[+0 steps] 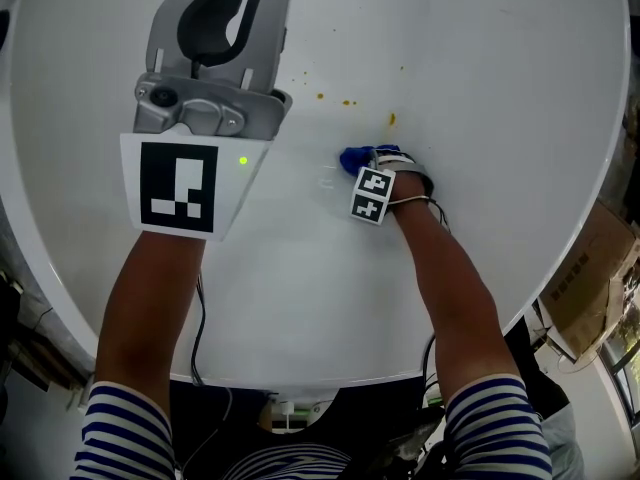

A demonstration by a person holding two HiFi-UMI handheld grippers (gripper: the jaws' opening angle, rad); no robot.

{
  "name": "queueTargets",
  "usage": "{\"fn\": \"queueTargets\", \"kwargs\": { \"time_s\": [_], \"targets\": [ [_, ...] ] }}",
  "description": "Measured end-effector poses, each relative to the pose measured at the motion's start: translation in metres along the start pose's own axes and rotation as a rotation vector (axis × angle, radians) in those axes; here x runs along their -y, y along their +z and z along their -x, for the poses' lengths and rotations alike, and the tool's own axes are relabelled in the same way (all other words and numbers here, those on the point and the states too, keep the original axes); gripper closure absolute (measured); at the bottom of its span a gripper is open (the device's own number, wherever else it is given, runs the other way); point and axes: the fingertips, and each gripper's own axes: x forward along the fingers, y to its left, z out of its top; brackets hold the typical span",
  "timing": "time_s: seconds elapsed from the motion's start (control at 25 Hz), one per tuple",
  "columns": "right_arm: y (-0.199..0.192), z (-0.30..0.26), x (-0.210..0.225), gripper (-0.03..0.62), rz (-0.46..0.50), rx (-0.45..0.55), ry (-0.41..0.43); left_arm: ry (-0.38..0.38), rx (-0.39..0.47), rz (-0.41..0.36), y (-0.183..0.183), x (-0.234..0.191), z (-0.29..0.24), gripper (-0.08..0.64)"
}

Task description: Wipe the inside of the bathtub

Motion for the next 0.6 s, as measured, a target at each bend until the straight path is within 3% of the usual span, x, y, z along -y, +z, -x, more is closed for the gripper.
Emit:
{"fn": "queueTargets", "kwargs": {
  "time_s": [0.28, 0.6],
  "targets": [
    [0.002, 0.017, 0.015, 0.541, 0.007, 0.018, -0.017, 0.014, 0.001, 0.008, 0.005, -0.004, 0.0, 0.557],
    [0.002, 0.103, 0.09, 0.541, 0.01, 0.027, -0.126, 0.034, 0.003, 0.032, 0.047, -0.008, -0.007, 0.557]
  ]
}}
